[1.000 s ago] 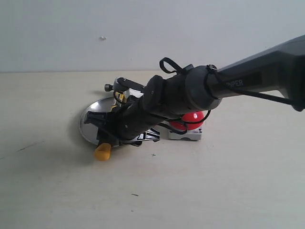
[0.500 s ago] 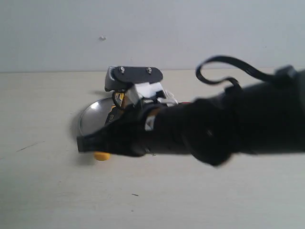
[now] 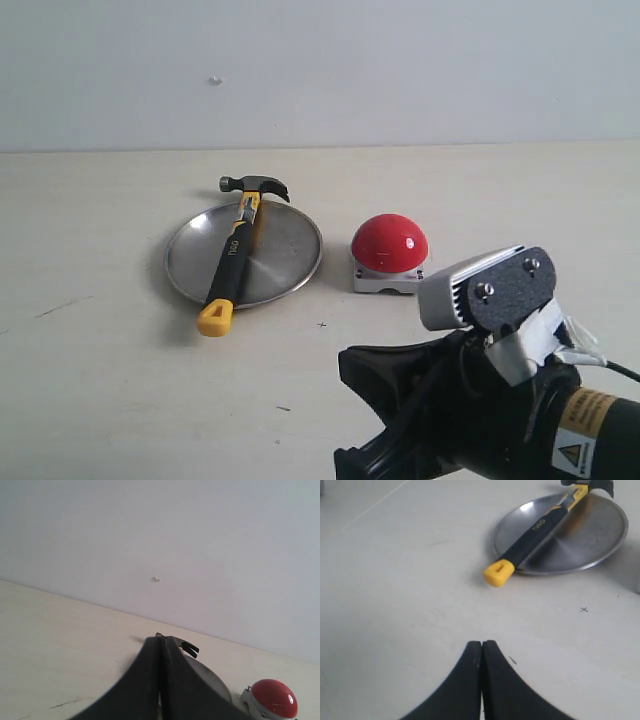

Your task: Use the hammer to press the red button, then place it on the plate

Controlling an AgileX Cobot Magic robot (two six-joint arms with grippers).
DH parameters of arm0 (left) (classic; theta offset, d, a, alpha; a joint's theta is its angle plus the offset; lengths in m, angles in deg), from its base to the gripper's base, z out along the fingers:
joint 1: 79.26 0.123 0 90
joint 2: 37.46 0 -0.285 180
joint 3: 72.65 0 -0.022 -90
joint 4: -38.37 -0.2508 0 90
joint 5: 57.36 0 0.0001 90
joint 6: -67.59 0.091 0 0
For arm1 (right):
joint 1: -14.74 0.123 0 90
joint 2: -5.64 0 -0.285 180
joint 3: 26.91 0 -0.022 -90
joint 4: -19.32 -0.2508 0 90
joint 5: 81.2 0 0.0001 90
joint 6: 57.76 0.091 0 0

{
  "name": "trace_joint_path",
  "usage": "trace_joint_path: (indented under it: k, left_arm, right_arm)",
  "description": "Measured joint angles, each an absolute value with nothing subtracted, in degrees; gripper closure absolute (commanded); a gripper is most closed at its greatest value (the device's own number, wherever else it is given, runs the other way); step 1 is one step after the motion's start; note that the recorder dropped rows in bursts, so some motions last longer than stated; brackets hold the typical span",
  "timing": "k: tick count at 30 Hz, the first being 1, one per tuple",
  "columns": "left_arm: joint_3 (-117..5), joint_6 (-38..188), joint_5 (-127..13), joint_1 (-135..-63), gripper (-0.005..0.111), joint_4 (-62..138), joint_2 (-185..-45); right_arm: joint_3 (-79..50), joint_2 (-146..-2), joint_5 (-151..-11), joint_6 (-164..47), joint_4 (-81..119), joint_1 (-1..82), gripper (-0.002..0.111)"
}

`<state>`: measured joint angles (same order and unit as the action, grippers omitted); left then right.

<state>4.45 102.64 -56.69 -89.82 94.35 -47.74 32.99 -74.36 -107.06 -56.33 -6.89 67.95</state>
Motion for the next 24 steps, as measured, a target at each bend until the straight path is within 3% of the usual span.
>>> trace_joint_path:
  k: [24]
  left_arm:
    - [4.45, 102.64, -56.69, -89.82, 0.107, 94.35, -47.74]
  right_arm:
    - [32.99, -69.67, -106.35, -62.73, -7.04, 67.95, 0.108]
